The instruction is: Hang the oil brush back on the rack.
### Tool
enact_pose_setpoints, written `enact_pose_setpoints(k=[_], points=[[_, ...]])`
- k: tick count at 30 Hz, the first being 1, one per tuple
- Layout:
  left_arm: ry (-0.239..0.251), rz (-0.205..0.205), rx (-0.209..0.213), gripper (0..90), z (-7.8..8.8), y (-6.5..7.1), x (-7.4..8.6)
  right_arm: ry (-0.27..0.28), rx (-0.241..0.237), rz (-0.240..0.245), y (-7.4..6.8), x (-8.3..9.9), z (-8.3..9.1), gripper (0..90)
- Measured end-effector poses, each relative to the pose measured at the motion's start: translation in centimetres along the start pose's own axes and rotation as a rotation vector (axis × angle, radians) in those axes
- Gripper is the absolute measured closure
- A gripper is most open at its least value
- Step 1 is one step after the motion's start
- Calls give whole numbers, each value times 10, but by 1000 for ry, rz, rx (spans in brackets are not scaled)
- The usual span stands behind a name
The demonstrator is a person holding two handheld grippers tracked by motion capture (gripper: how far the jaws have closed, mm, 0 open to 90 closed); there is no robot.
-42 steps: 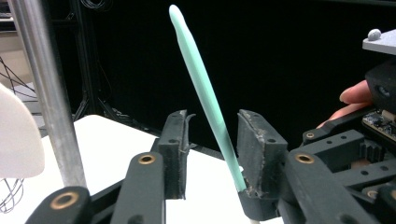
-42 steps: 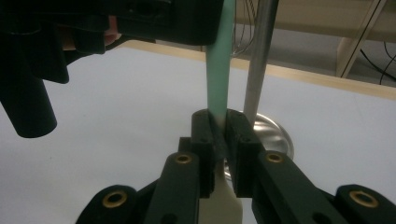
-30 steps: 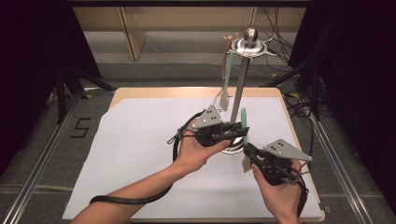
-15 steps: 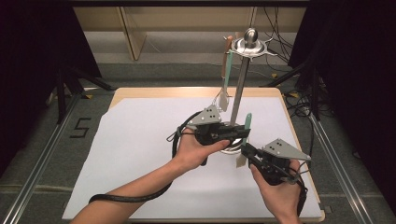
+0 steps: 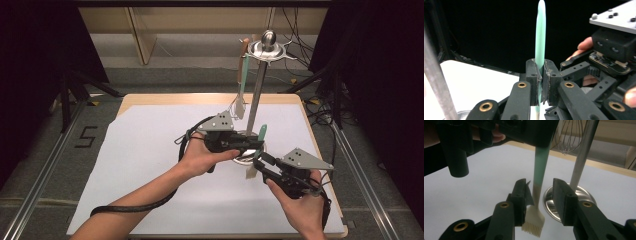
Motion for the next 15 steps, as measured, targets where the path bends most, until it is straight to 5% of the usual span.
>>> enact_pose_setpoints(k=[15], points=[[-21,-22,29,830,4,-7,0,-12,-14,16,-2,0,2,648]])
Point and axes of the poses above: each handheld gripper's, and its own axes: z roughly backward along the jaws, x roughly out of its underside, y roughly to its right, the point moved 1 cm from there along -z, roughly forward along the jaws, and after that the axes turned 10 degrees about -x, right-handed, at the moved point
